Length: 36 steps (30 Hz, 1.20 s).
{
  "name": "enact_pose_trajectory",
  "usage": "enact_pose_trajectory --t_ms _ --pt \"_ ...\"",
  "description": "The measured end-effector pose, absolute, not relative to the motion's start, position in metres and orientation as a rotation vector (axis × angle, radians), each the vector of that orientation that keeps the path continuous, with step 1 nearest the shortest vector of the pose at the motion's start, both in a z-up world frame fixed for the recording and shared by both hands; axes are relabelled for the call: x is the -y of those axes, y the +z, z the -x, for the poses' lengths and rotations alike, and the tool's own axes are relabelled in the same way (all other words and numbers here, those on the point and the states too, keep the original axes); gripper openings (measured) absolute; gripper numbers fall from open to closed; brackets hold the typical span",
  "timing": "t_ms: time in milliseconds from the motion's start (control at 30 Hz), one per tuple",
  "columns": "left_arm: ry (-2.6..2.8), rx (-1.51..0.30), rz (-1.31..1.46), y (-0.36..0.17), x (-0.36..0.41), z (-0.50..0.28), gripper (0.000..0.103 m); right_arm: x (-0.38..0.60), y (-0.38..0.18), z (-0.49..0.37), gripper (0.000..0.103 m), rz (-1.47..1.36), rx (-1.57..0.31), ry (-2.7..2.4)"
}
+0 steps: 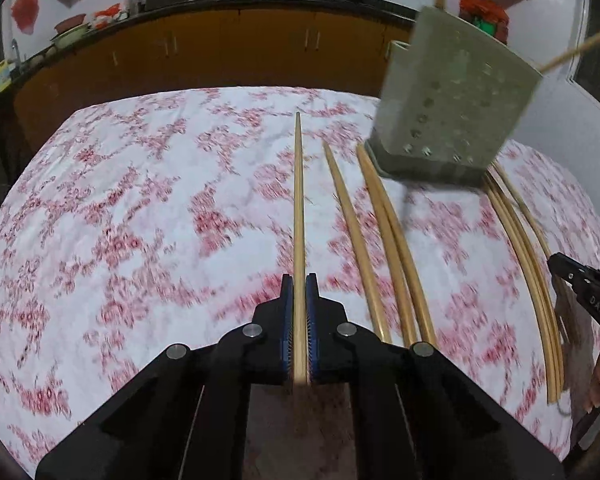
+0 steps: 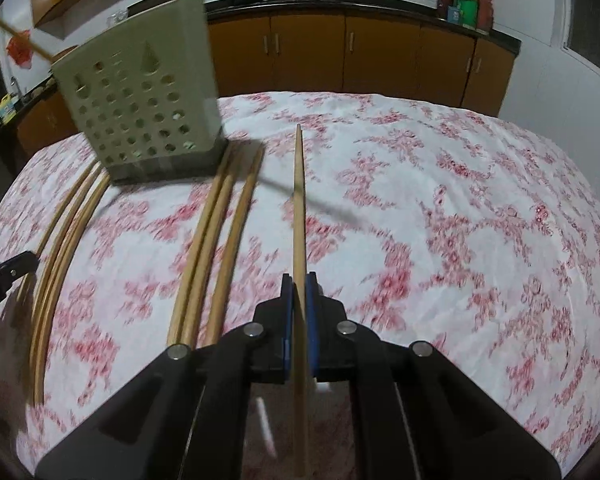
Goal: Organize utensils
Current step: 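Lower the left tool and grasp another chopstick while the right tool grasps one too, then raise the left tool's chopstick above the holder while the right tool carries its chopstick there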
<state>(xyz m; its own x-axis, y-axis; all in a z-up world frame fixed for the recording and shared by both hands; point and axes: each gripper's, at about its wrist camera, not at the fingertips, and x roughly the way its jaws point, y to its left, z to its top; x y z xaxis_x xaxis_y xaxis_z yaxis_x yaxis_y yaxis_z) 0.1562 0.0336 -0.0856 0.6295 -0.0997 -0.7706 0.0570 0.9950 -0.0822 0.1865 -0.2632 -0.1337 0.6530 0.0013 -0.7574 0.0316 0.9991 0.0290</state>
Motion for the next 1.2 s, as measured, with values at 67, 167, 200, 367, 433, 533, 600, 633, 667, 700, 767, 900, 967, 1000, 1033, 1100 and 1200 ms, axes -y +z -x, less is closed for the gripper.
enact_pose_trajectory --t_ms 67,167,200,367,433,533,600,633,667,700,767,900,967,1000,1033,1100,1200 --pt "-0.09 -0.88 0.064 -0.086 -0.036 -0.158 0.007 0.267 -0.134 -0.191 0.008 -0.046 -0.851 -0.035" --pt "-0.097 -0.879 0.081 -0.086 -0.038 -0.159 0.007 0.271 -0.134 -0.193 0.008 -0.063 -0.848 -0.034" --pt "-0.099 -0.879 0.087 -0.086 -0.039 -0.159 0.007 0.272 -0.134 -0.193 0.009 -0.068 -0.848 -0.031" --pt "-0.105 -0.88 0.103 -0.086 -0.04 -0.159 0.008 0.273 -0.135 -0.193 0.009 -0.073 -0.848 -0.028" --pt "-0.108 -0.88 0.11 -0.086 -0.041 -0.159 0.008 0.273 -0.135 -0.193 0.009 -0.073 -0.848 -0.028" --pt "-0.112 -0.881 0.121 -0.086 -0.041 -0.16 0.008 0.274 -0.135 -0.194 0.009 -0.073 -0.848 -0.028" --pt "-0.113 -0.881 0.123 -0.086 -0.041 -0.16 0.008 0.274 -0.135 -0.193 0.009 -0.073 -0.848 -0.028" --pt "-0.112 -0.881 0.121 -0.086 -0.041 -0.16 0.008 0.274 -0.135 -0.193 0.009 -0.074 -0.848 -0.028" --pt "-0.111 -0.881 0.12 -0.086 -0.042 -0.159 0.008 0.274 -0.135 -0.193 0.009 -0.074 -0.848 -0.028" --pt "-0.11 -0.881 0.119 -0.086 -0.041 -0.159 0.008 0.274 -0.134 -0.193 0.009 -0.074 -0.848 -0.028" --pt "-0.11 -0.881 0.119 -0.086 -0.041 -0.159 0.008 0.274 -0.134 -0.193 0.009 -0.073 -0.849 -0.028" --pt "-0.11 -0.881 0.119 -0.086 -0.041 -0.159 0.008 0.274 -0.134 -0.193 0.009 -0.074 -0.849 -0.028" --pt "-0.11 -0.881 0.117 -0.086 -0.041 -0.159 0.008 0.275 -0.135 -0.194 0.009 -0.077 -0.849 -0.026" --pt "-0.109 -0.881 0.116 -0.086 -0.04 -0.159 0.008 0.275 -0.135 -0.193 0.009 -0.082 -0.848 -0.023" --pt "-0.107 -0.881 0.112 -0.085 -0.04 -0.158 0.008 0.275 -0.135 -0.193 0.009 -0.087 -0.848 -0.021" --pt "-0.104 -0.883 0.072 -0.085 -0.036 -0.155 0.008 0.275 -0.135 -0.19 0.009 -0.078 -0.85 -0.021" --pt "-0.109 -0.885 0.044 -0.085 -0.033 -0.145 0.008 0.272 -0.135 -0.179 0.009 -0.055 -0.854 -0.015"
